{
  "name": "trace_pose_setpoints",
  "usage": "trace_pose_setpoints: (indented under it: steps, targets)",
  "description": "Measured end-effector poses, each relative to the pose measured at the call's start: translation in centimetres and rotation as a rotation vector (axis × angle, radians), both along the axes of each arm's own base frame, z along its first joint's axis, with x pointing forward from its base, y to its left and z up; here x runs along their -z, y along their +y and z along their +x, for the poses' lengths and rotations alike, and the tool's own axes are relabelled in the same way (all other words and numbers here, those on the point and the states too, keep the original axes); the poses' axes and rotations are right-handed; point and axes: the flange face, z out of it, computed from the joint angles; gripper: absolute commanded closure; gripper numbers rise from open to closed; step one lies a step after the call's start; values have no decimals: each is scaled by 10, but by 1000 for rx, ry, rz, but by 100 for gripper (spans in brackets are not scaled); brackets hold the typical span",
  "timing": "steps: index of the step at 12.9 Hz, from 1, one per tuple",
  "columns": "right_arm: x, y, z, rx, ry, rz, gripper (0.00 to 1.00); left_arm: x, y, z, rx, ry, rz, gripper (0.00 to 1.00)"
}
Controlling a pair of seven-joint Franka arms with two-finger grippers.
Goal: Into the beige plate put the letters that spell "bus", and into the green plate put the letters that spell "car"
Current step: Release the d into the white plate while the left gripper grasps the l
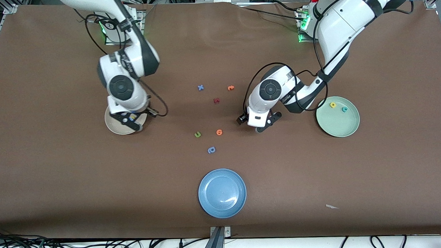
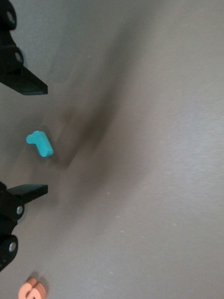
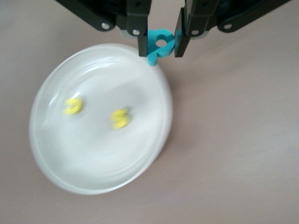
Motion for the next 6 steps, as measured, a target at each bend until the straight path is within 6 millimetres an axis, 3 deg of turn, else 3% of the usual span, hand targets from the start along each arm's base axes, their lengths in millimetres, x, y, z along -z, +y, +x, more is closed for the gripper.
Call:
trace_pose_setpoints:
  steps: [3, 6]
  targets:
    - [24, -65, -8, -40, 89, 35, 80, 7, -7, -7, -3, 12, 7, 17]
    - [40, -83, -20, -33, 131, 71, 79, 9, -9, -9, -6, 16, 10, 33]
